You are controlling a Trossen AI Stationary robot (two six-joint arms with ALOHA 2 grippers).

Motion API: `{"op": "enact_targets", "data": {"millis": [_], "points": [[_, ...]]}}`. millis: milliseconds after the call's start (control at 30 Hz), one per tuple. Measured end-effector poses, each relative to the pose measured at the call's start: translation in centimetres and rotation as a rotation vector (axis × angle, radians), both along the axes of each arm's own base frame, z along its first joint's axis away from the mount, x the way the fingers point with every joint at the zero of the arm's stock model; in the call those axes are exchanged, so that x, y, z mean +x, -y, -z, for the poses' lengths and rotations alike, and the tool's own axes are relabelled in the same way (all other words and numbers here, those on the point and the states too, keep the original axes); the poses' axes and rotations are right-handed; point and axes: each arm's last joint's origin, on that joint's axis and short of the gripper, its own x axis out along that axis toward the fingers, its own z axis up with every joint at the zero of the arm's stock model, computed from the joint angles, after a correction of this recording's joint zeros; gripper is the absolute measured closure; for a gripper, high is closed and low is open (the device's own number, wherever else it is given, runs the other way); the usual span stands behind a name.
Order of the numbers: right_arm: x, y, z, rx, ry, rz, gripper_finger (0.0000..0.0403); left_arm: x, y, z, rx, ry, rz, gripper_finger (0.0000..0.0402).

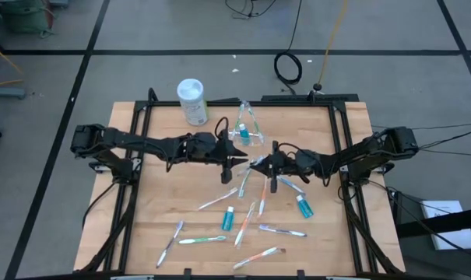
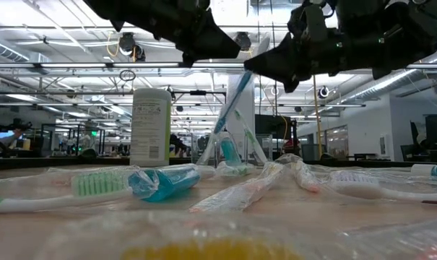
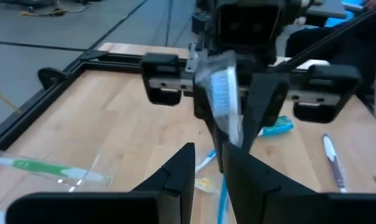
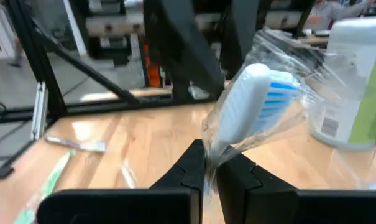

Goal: Pick & Place toothbrushing station
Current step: Put the blue toothbrush into the transparent organizer

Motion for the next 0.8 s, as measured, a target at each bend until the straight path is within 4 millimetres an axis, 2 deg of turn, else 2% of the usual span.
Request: {"op": "enact_targets", "data": {"millis": [200, 400, 633, 800], "points": [[-0.1, 0.5, 0.1, -0.009, -0.014, 0.153, 0.0387, -0.3, -0.5, 0.8, -0.004, -0.082, 0.106, 0.0316], [0.0, 0.6, -0.5, 0.024, 0.058, 0.154, 0.0386, 0.1, -0.6, 1.1, -0.049, -0.068, 0.053, 0.0316], [0.0, 0.7, -0.9, 0.028, 0.093, 0.16, 0.0386, 1.4, -0.9, 2.7, -0.045, -0.052, 0.051, 0.0316], [0.0, 1.0, -0.9, 0.028, 0.09, 0.172, 0.0386, 1.6, -1.5, 2.4, -0.006, -0.001, 0.047, 0.0316]]}}
